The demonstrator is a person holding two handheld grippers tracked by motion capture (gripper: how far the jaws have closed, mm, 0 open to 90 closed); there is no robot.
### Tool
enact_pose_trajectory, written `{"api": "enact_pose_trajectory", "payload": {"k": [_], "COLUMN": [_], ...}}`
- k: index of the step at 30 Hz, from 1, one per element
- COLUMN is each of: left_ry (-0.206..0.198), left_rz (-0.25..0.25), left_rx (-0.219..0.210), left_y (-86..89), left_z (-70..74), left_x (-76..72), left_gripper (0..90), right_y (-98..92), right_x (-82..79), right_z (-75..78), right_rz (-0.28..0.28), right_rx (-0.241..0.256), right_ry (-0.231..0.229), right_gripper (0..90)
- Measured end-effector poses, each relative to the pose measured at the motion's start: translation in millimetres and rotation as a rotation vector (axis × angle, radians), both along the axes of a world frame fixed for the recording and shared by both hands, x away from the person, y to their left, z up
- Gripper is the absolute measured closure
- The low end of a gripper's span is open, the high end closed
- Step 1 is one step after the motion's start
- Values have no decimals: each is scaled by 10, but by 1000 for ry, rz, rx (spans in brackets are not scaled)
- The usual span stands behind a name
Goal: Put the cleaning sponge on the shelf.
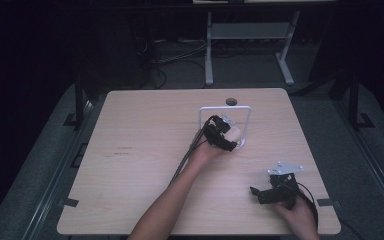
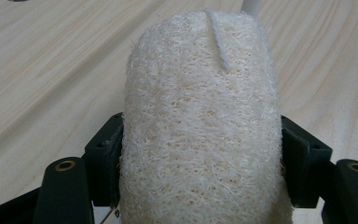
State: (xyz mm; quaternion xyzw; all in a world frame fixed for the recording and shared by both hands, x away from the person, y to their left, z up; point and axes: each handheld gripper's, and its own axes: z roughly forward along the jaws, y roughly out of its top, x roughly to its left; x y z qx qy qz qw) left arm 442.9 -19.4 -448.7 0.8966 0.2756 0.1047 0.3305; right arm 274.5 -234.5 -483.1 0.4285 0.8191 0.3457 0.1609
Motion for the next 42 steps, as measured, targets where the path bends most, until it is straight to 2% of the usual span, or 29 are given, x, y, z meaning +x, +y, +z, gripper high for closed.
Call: {"api": "enact_pose_trajectory", "payload": {"k": [9, 16, 18, 28, 30, 35, 37, 42], "left_ry": [-6, -20, -31, -51, -67, -80, -83, -81], "left_rz": [9, 21, 17, 40, 40, 40, 38, 23], "left_rx": [2, -21, -11, -70, -80, -85, -89, -118], "left_y": [0, 24, 46, 171, 205, 284, 324, 439], "left_z": [-3, 70, 104, 236, 267, 340, 368, 441], "left_x": [2, -32, -40, -161, -184, -244, -266, -352], "left_gripper": [260, 252, 252, 249, 249, 251, 262, 390], "right_y": [0, 1, 3, 4, 4, 4, 3, 5], "right_x": [0, -1, -2, -3, -4, -3, -4, -6], "right_z": [0, 0, 0, 0, 1, 0, 2, 3], "right_rz": [1, 0, -1, 1, 0, 1, 0, -2], "right_rx": [1, 0, 2, 3, 3, 3, 1, 2], "right_ry": [0, -1, 2, 1, 1, 1, 1, 5], "right_gripper": [13, 13, 13, 13, 13, 13, 13, 13]}}
